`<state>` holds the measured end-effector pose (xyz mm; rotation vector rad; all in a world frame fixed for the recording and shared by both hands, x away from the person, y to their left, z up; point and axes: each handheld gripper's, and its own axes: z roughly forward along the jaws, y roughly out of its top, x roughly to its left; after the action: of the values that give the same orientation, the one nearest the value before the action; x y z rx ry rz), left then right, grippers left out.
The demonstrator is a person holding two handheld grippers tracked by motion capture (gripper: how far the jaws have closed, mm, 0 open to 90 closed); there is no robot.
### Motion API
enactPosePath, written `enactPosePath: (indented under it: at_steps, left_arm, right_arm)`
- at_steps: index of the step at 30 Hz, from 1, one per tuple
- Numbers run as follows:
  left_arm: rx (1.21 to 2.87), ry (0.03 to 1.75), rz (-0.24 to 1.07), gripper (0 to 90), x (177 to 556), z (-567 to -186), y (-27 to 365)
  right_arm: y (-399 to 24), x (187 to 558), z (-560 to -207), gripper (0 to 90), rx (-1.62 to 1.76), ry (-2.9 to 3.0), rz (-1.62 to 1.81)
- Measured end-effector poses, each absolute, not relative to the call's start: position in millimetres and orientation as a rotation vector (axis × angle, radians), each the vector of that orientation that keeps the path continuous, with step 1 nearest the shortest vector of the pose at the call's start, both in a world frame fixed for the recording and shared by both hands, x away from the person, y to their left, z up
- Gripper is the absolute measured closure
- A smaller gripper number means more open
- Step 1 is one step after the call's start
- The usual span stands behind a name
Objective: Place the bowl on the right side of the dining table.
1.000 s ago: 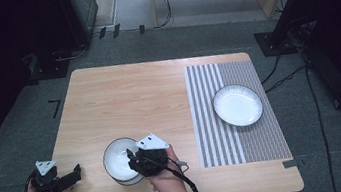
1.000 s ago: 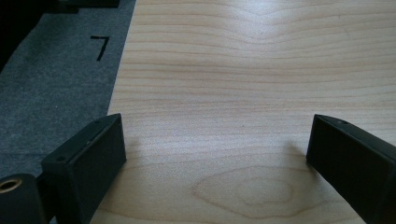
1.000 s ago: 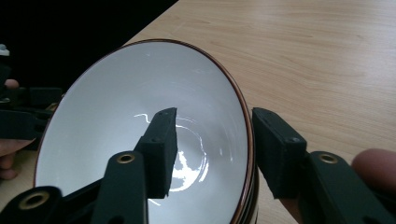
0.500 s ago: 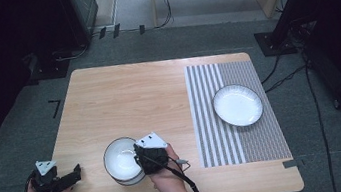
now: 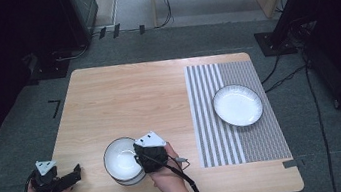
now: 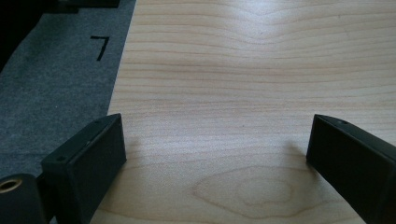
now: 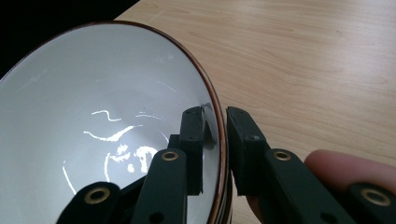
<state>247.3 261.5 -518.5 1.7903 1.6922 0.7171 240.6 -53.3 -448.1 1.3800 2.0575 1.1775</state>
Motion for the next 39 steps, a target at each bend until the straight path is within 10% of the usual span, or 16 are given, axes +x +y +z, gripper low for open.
enactPosePath:
  at_steps: [39]
  left_arm:
    - [1.791, 1.692, 0.717, 4.2, 247, -518, 262]
  right_arm:
    - [-60, 226, -416, 83.8, 1.339, 1.967, 1.286]
